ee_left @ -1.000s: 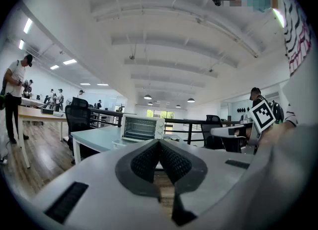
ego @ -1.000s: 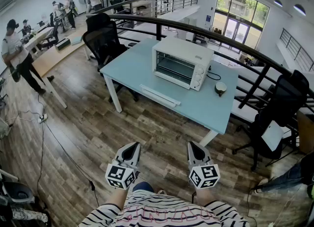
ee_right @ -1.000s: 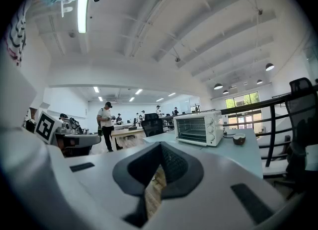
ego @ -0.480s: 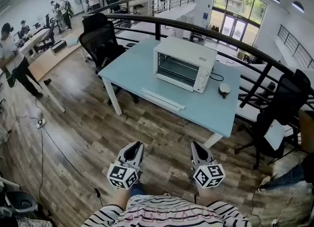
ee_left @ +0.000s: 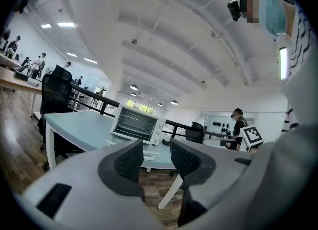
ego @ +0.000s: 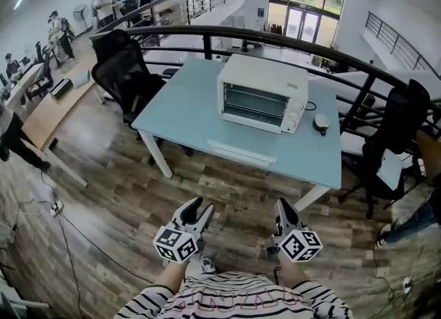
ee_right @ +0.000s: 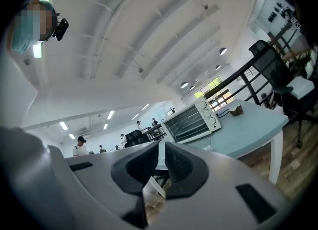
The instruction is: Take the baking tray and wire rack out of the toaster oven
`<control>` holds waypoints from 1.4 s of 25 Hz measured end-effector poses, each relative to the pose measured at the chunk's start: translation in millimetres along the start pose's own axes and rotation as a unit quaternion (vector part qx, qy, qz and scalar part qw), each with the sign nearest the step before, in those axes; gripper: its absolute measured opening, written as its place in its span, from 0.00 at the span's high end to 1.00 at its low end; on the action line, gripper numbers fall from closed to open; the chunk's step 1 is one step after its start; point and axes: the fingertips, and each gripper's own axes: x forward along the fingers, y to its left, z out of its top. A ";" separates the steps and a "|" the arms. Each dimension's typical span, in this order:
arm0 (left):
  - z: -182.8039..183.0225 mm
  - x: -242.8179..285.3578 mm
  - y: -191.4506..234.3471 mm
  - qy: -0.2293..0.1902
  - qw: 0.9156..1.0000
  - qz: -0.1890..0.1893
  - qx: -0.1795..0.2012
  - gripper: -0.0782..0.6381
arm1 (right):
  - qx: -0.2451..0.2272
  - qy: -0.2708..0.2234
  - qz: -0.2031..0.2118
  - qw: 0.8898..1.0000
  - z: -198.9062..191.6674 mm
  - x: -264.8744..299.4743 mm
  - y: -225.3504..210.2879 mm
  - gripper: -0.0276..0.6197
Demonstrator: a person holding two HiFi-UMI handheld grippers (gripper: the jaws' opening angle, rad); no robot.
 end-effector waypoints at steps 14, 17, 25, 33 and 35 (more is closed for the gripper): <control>18.6 16.1 100.8 0.031 0.998 -0.051 -0.030 0.68 | 0.067 -0.037 -0.086 0.993 -29.8 54.5 22.0 0.72; 16.8 33.7 108.2 0.033 0.997 -0.054 -0.037 0.68 | 0.067 -0.039 -0.093 0.993 -25.6 67.4 11.2 0.72; 24.3 101.7 137.5 0.042 0.997 -0.047 -0.035 0.68 | 0.075 -0.035 -0.096 0.992 -7.5 129.2 -35.9 0.72; 39.1 206.3 166.2 0.049 0.997 -0.048 -0.036 0.68 | 0.063 -0.014 -0.096 0.993 17.0 200.8 -90.8 0.72; 41.9 230.5 170.9 0.051 0.997 -0.047 -0.038 0.68 | 0.061 -0.006 -0.095 0.994 22.0 216.1 -102.4 0.72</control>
